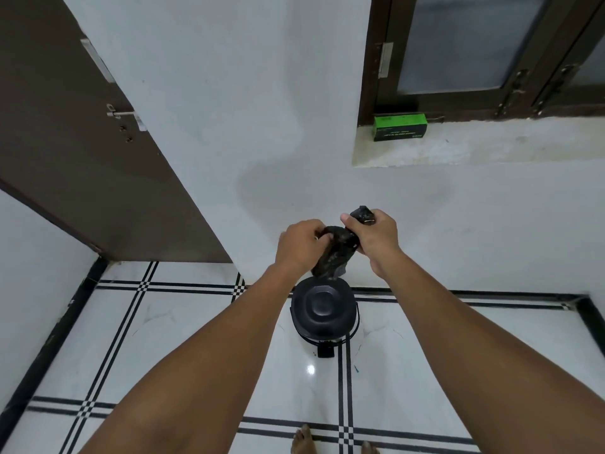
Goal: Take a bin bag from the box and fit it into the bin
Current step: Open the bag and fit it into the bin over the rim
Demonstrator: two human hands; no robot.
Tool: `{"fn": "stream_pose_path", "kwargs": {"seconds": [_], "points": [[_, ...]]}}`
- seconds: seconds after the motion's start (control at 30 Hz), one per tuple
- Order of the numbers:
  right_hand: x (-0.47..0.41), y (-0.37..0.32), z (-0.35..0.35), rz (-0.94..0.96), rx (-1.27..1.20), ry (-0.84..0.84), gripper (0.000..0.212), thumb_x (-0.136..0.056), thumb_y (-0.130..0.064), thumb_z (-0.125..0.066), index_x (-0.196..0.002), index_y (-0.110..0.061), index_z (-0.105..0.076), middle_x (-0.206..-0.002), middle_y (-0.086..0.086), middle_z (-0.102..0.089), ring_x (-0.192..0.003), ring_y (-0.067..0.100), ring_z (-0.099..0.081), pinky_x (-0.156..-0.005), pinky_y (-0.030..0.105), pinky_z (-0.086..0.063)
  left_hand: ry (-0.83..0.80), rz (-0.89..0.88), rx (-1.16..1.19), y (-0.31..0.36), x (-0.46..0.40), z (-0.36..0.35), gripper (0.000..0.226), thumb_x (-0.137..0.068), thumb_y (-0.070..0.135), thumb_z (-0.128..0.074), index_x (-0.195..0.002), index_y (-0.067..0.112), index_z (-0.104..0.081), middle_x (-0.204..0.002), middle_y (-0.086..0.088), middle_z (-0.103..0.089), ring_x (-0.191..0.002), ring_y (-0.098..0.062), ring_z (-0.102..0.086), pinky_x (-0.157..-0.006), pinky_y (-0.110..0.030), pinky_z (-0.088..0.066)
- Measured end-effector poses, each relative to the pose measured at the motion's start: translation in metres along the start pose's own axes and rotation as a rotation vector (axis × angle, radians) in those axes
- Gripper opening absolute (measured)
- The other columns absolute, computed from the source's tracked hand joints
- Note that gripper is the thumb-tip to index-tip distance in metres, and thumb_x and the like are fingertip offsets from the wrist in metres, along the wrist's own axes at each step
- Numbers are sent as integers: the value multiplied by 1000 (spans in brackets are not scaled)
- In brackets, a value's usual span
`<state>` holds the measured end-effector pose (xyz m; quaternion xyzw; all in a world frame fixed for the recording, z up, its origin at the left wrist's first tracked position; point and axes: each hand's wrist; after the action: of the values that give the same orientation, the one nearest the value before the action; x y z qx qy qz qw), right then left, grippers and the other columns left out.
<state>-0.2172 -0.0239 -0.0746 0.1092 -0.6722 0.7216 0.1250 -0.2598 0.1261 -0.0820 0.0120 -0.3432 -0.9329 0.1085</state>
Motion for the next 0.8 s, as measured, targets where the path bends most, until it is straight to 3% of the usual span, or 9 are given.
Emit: {"fn": "stream_pose_path", "kwargs": {"seconds": [0.17,0.23,0.3,0.37,0.43,0.53,0.6,0.67,0.8], "points": [[-1,-3,7,-79,-134,-96,45,-78,-33,-88,-105,-8,-62,-96,12,-72,-81,27,-72,-79,43,-61,131,313,264,-12,-3,-1,14,-96,19,-51,-93,12,-63,-93,-2,-64,-81,-20,-61,-73,-33,-52],[1,-2,10,-91,-152,-173,41,-77,-26,-89,-103,-10,-62,-96,15,-73,-78,26,-72,-80,43,-60,189,533,504,-19,-6,1,20,-92,24,-50,-91,7,-60,-98,-11,-67,-82,-27,-64,-78,-43,-60],[1,-1,12,-94,-146,-228,38,-78,-19,-89,-103,-9,-63,-97,16,-73,-80,26,-72,-81,43,-60,217,651,574,-28,-6,4,26,-91,24,-51,-103,3,-60,-110,-15,-66,-91,-31,-65,-87,-47,-60],[3,1,12,-92,-138,-257,36,-78,-14,-88,-104,-8,-64,-96,15,-71,-81,26,-71,-82,43,-60,174,554,394,-32,-1,6,29,-93,16,-55,-120,8,-56,-120,-7,-60,-96,-25,-59,-88,-38,-55],[4,3,10,-86,-109,-251,34,-77,-14,-88,-102,-9,-65,-96,14,-70,-81,26,-69,-82,42,-59,68,290,240,-33,5,4,51,-87,13,-65,-135,20,-50,-125,2,-52,-107,-19,-54,-92,-33,-49],[6,4,5,-75,-75,-232,33,-78,-18,-89,-100,-10,-65,-94,13,-70,-81,26,-68,-79,41,-59,-147,114,258,-25,10,-1,55,-82,23,-77,-132,30,-57,-116,5,-65,-104,-13,-62,-84,-24,-51],[6,4,4,-71,-74,-214,32,-78,-21,-89,-98,-11,-65,-91,11,-69,-78,24,-68,-71,37,-59,-177,89,186,-20,10,-4,39,-85,20,-75,-122,25,-66,-101,4,-68,-94,-16,-66,-76,-22,-47],[6,1,6,-70,-69,-227,33,-77,-24,-90,-96,-13,-65,-89,11,-70,-75,23,-68,-68,35,-57,-64,111,148,-17,10,-3,26,-88,8,-62,-110,18,-73,-98,0,-70,-95,-23,-66,-79,-24,-45],[5,-2,18,-44,85,-343,36,-73,-24,-92,-96,-16,-65,-95,12,-70,-78,25,-70,-75,40,-59,133,366,323,-20,10,6,39,-91,-2,-42,-110,9,-75,-107,-7,-71,-89,-21,-61,-77,-27,-47]]}}
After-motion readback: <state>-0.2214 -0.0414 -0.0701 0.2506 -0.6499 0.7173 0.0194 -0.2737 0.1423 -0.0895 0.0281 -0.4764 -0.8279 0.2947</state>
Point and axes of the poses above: each hand's wrist, its own x-axis away from the middle knuckle, its own z-axis out of the back of the hand, y = z × x
